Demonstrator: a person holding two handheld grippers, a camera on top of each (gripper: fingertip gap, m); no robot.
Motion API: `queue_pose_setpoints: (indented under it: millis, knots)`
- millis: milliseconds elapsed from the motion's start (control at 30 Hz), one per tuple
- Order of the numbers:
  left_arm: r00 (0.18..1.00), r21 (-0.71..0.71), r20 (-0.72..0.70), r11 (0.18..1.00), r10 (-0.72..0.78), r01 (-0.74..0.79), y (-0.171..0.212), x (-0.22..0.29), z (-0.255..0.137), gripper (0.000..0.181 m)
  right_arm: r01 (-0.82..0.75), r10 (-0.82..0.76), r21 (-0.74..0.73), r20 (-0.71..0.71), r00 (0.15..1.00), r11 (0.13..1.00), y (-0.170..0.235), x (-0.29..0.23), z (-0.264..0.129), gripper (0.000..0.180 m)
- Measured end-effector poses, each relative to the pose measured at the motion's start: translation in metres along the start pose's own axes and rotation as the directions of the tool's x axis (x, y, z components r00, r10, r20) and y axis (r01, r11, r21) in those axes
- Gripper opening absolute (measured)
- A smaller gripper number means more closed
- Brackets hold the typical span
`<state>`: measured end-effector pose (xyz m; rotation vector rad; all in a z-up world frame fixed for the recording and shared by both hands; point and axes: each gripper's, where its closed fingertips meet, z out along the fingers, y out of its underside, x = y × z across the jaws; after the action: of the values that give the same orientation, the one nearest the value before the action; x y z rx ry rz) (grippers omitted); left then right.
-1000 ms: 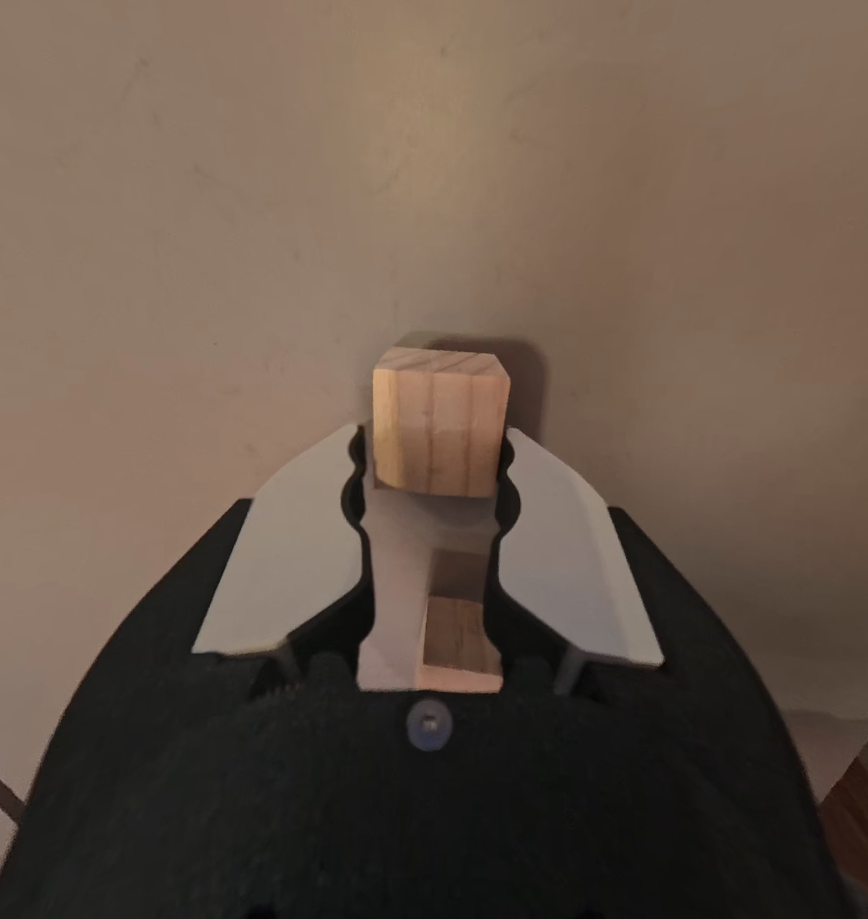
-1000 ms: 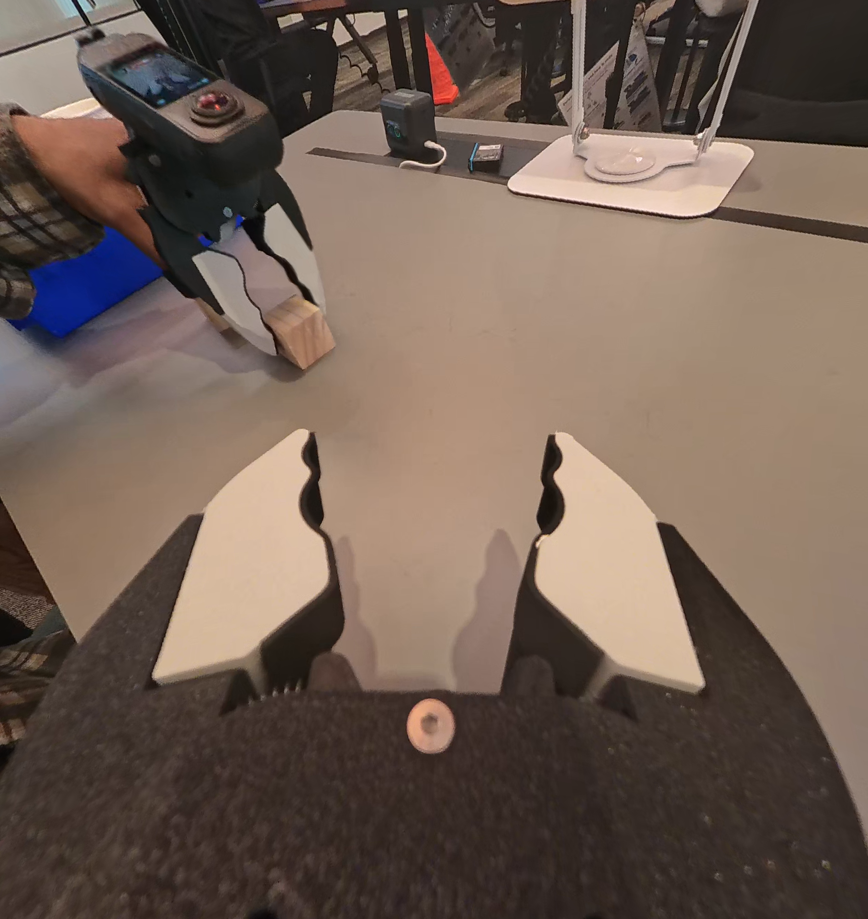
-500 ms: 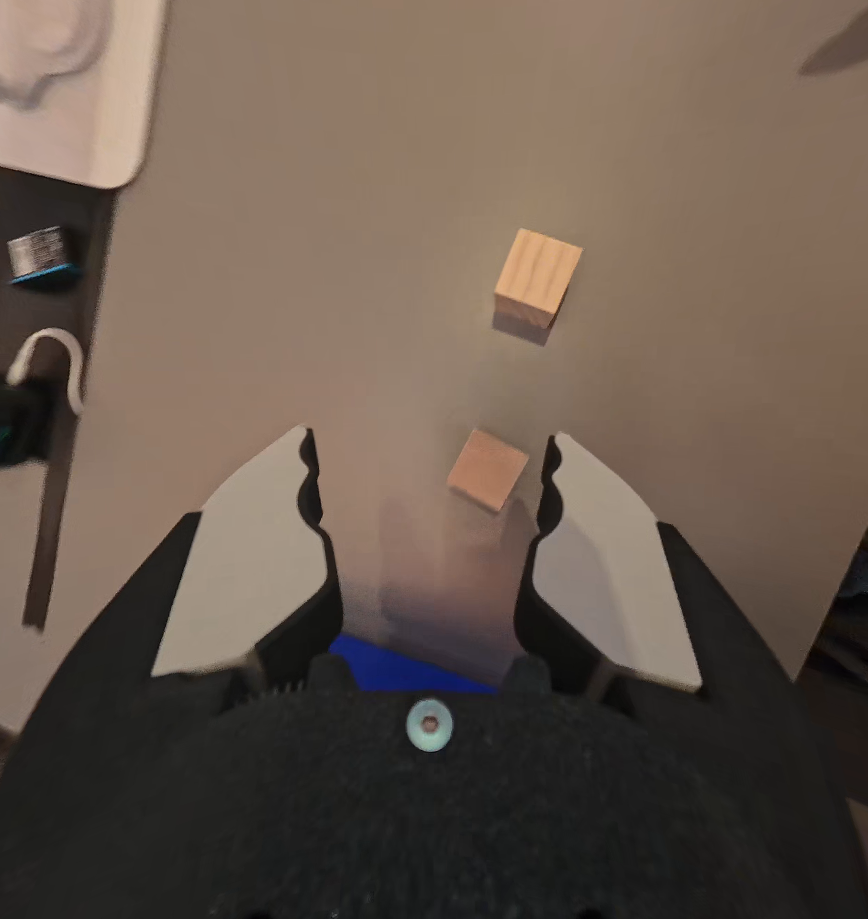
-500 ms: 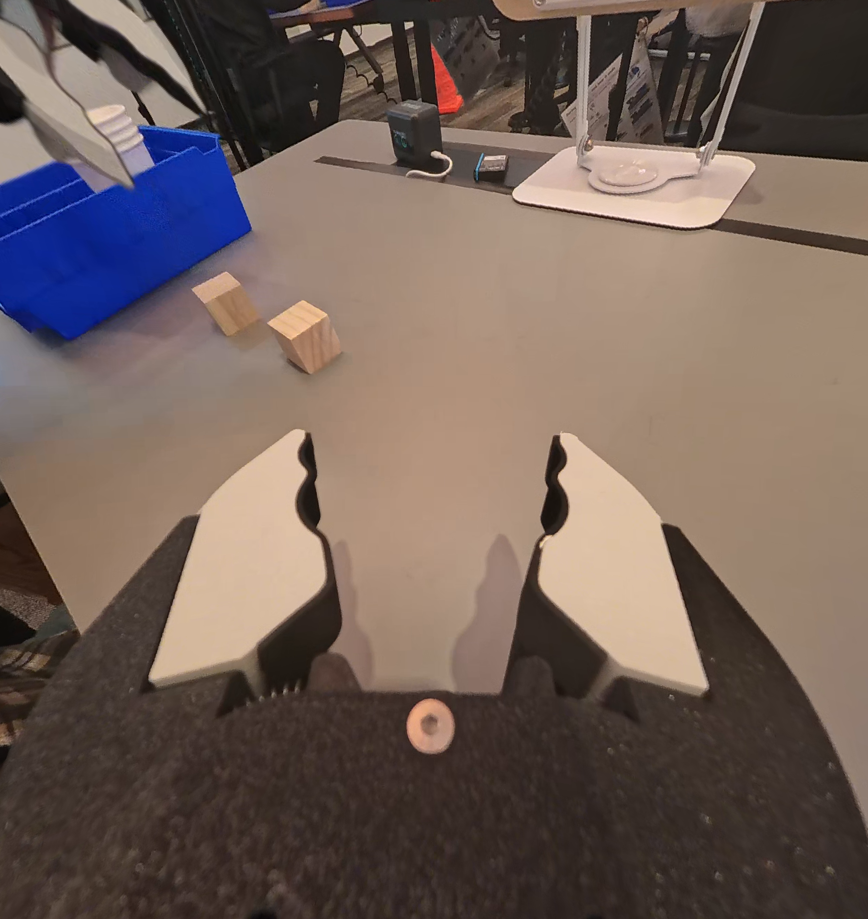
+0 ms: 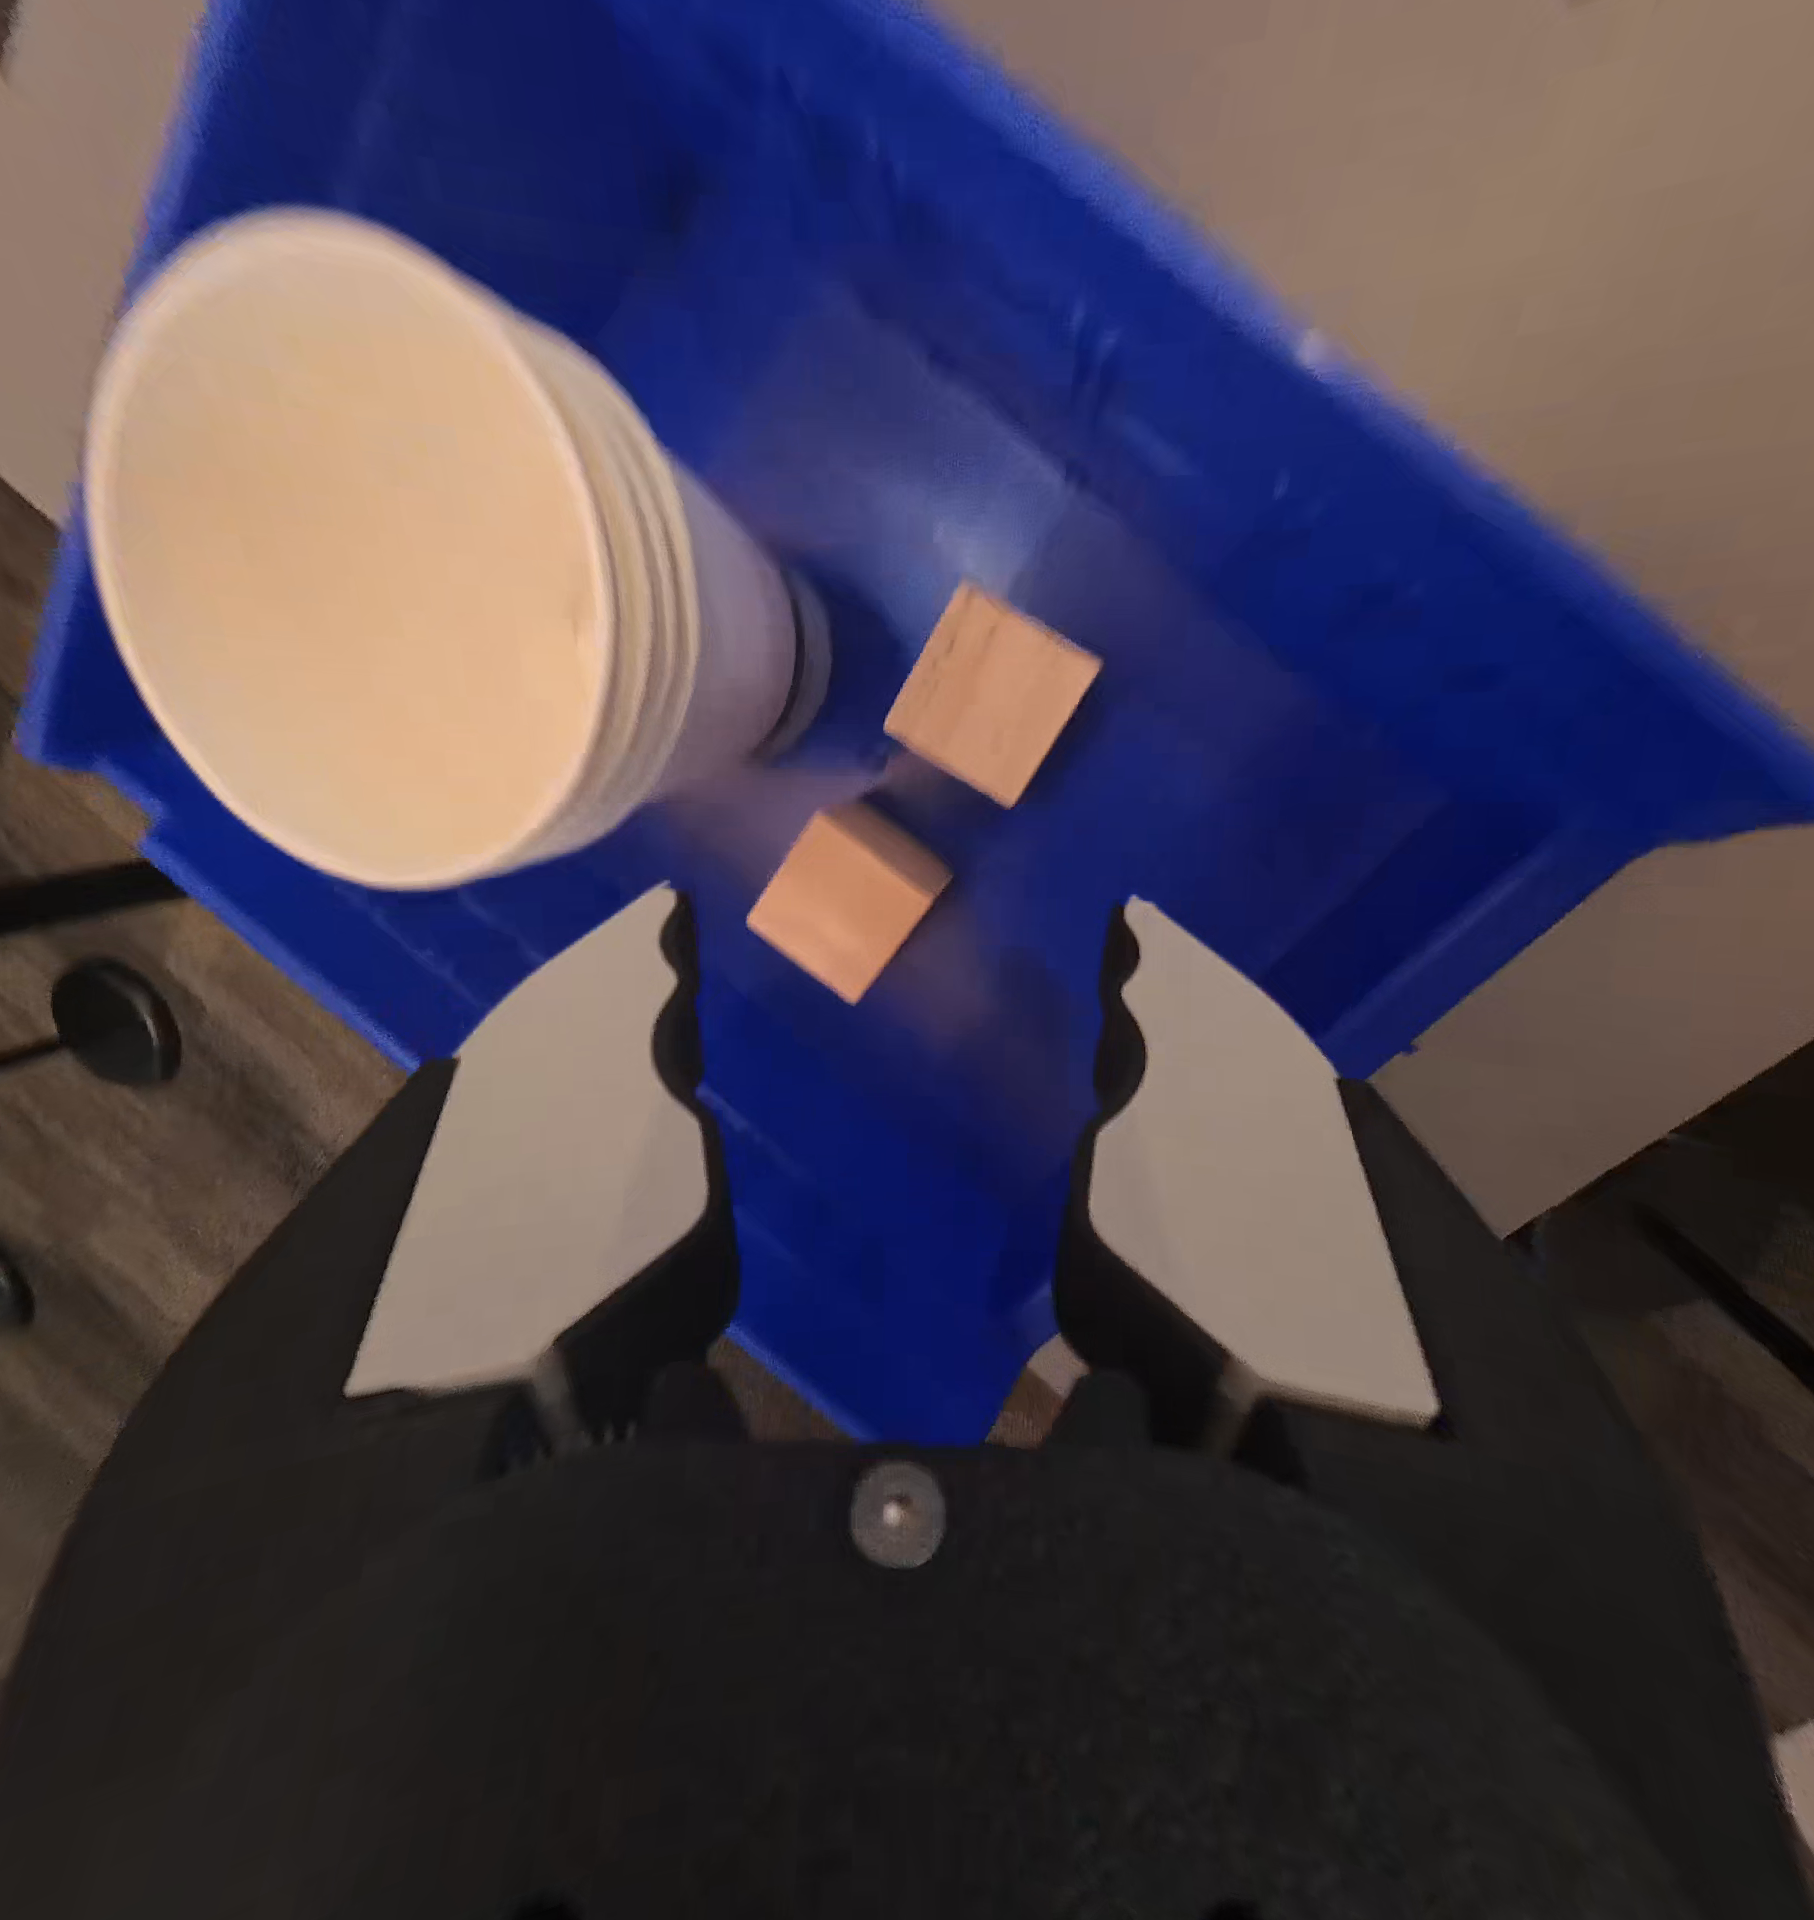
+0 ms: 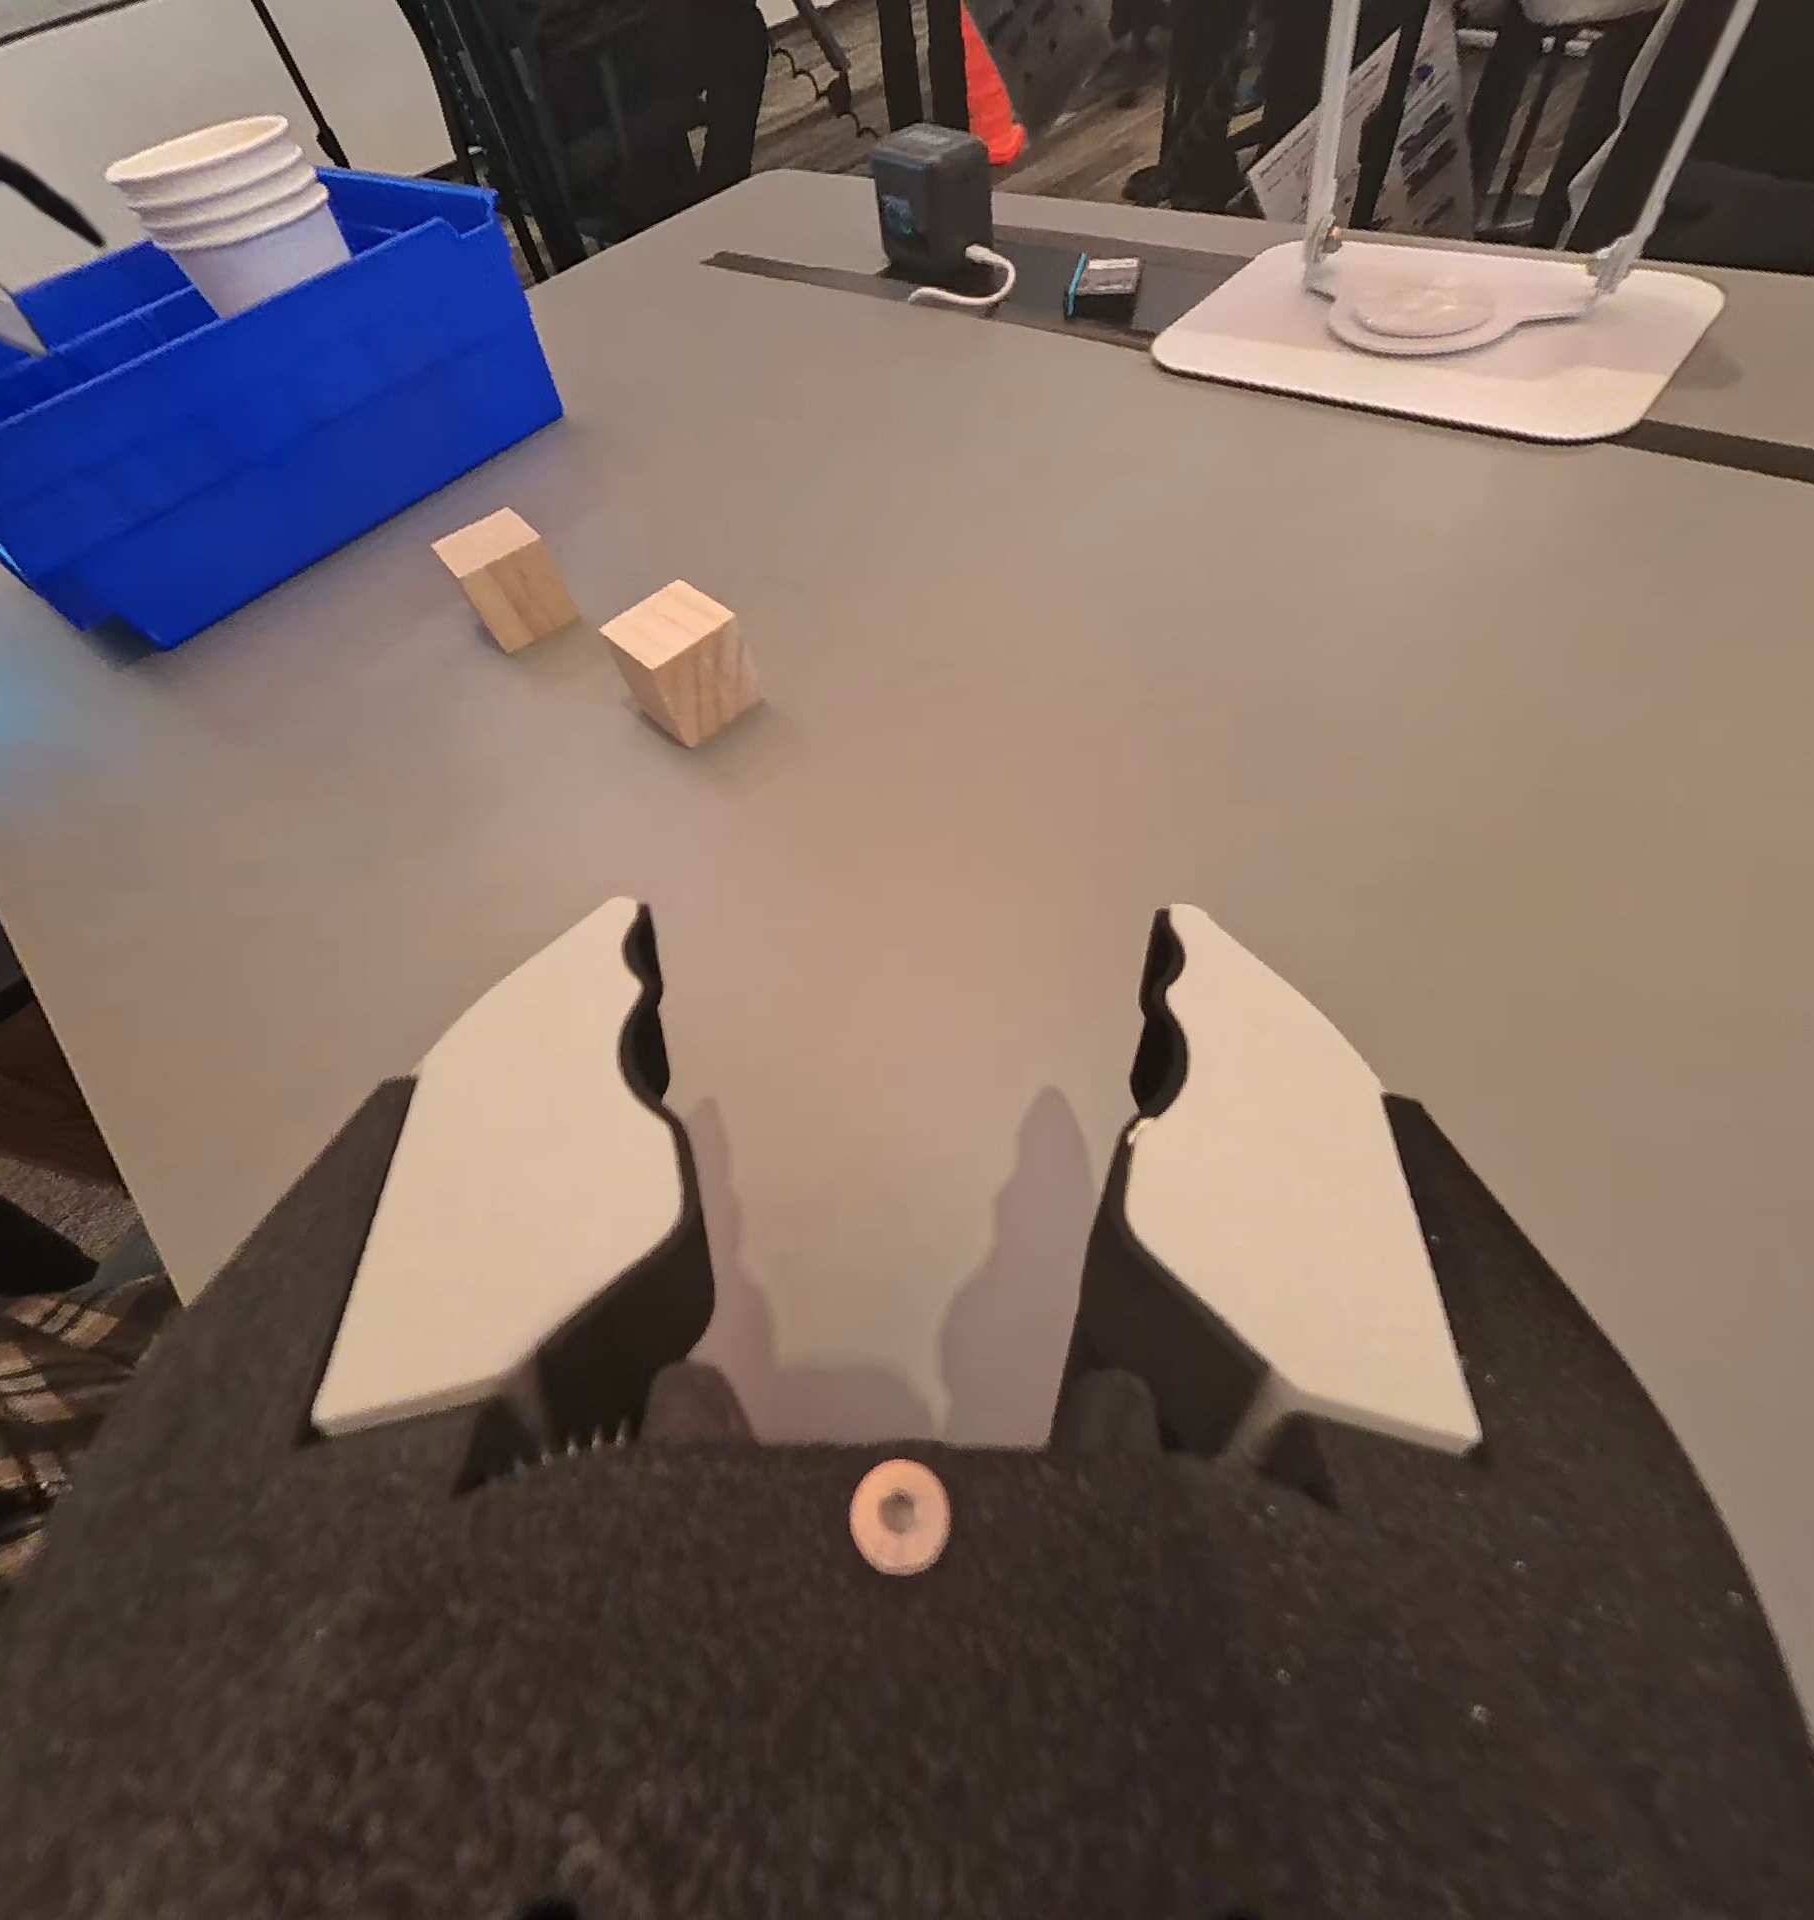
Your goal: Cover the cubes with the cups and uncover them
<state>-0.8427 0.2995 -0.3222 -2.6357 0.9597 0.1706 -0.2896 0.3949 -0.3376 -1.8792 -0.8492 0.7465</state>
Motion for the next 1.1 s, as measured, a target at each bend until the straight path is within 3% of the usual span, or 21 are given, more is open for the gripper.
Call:
queue_pose_setpoints:
  millis: [167, 333, 400, 500, 600, 667, 733, 900, 1100]
  knots:
    - [1.0, -0.085, 0.007, 0.996, -0.013, 0.014, 0.035, -0.01, 0.021, 0.072, 0.01, -0.01, -0.005, 0.005, 1.0, 1.0, 0.0, -0.004, 0.003, 0.088]
    - [0.998, -0.072, 0.013, 0.995, -0.064, 0.065, 0.04, -0.015, 0.034, 0.07, 0.007, -0.007, -0.009, 0.006, 1.0, 1.0, 0.002, -0.004, 0.005, 0.088]
    - [0.988, -0.068, 0.043, 0.986, -0.149, 0.151, 0.04, -0.02, 0.035, 0.072, 0.007, -0.007, -0.014, 0.008, 1.0, 1.0, 0.003, -0.005, 0.006, 0.088]
    - [0.887, -0.04, 0.147, 0.893, -0.438, 0.448, 0.047, -0.03, 0.031, 0.072, 0.007, -0.007, -0.017, 0.005, 1.0, 1.0, 0.003, -0.004, 0.006, 0.088]
    - [0.641, 0.147, 0.068, 0.643, -0.764, 0.751, 0.041, -0.026, 0.024, 0.051, -0.006, 0.006, -0.006, -0.001, 1.0, 1.0, 0.001, -0.001, 0.005, 0.088]
    - [0.527, 0.248, -0.004, 0.51, -0.85, 0.824, 0.036, -0.024, 0.021, 0.044, -0.014, 0.014, -0.006, 0.007, 1.0, 1.0, 0.001, -0.002, 0.006, 0.088]
    - [0.465, 0.298, -0.073, 0.425, -0.882, 0.855, 0.029, -0.02, 0.025, 0.044, -0.013, 0.013, -0.015, 0.014, 1.0, 1.0, 0.003, -0.004, 0.007, 0.088]
    - [0.401, 0.275, -0.035, 0.377, -0.915, 0.884, 0.032, -0.017, 0.051, 0.055, -0.014, 0.014, -0.017, 0.033, 0.999, 1.0, 0.003, -0.009, 0.007, 0.088]
    - [0.389, 0.195, 0.088, 0.399, -0.917, 0.896, 0.044, -0.018, 0.072, 0.055, -0.02, 0.019, 0.01, 0.024, 1.0, 1.0, -0.003, -0.006, -0.001, 0.088]
